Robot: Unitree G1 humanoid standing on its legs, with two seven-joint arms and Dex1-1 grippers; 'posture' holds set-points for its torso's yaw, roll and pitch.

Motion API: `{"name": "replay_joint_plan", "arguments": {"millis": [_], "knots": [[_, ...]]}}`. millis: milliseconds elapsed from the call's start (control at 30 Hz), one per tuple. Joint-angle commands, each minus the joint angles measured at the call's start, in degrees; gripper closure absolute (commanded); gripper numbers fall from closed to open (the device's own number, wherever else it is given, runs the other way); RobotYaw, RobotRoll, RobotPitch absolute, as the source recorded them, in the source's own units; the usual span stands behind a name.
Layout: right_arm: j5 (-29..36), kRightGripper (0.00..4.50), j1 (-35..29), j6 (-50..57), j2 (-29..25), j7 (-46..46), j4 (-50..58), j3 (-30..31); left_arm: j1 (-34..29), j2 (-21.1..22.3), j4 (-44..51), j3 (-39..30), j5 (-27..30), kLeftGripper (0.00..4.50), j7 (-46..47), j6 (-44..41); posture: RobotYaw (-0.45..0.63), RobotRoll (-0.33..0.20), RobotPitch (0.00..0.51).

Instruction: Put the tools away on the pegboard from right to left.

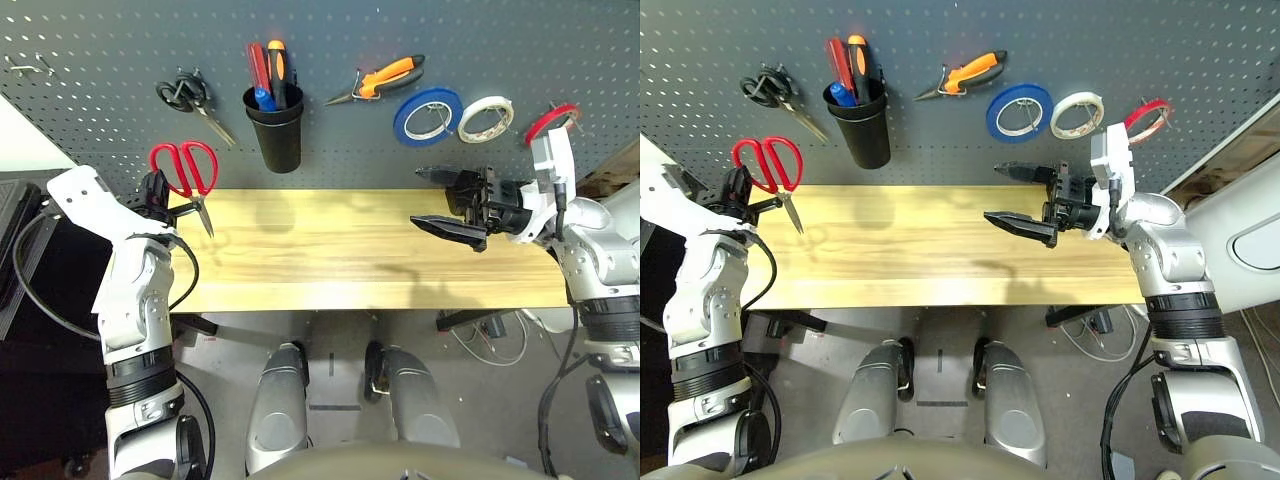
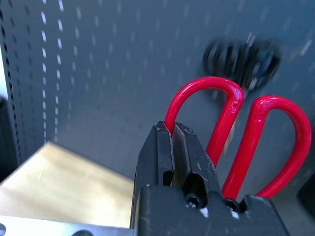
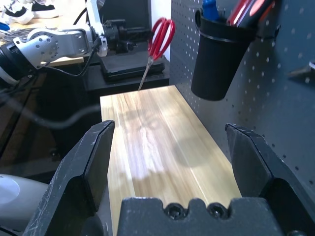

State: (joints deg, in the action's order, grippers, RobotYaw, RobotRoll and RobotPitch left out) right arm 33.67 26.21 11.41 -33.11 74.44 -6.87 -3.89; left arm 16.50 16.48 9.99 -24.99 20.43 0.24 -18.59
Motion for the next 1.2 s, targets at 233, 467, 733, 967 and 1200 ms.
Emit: {"name": "replay_joint_plan", "arguments": {"millis": [233, 467, 733, 967, 1200], "knots": [[6.3, 0.00, -1.4, 6.7, -5.8, 2.6, 5.2, -5.7, 5.1, -1.2, -0.9, -1.5, 3.0, 4.48, -1.1, 7.0, -0.02, 0.000, 0.070], [8.1, 0.00, -1.6, 8.5, -6.8, 2.3, 7.1, -7.0, 8.8, -0.9, -7.3, -0.6, 1.5, 4.48, -0.3, 8.5, -0.05, 0.000, 0.070], [9.2, 0.00, -1.3, 10.0, -6.4, 0.2, 10.2, -7.0, 15.1, 0.2, -22.2, -0.2, -2.6, 4.48, 0.9, 14.1, -0.08, 0.000, 0.065], [9.9, 0.00, -2.0, 10.2, -5.8, -1.3, 12.1, -7.0, 19.4, 0.2, -31.9, 0.6, -4.1, 4.48, 0.8, 17.7, -0.10, 0.000, 0.066], [8.6, 0.00, -4.8, 8.5, -3.5, -4.5, 12.4, -6.9, 16.1, -0.1, -33.0, 4.3, -5.4, 2.51, -2.2, 16.1, -0.11, 0.000, 0.077]]}}
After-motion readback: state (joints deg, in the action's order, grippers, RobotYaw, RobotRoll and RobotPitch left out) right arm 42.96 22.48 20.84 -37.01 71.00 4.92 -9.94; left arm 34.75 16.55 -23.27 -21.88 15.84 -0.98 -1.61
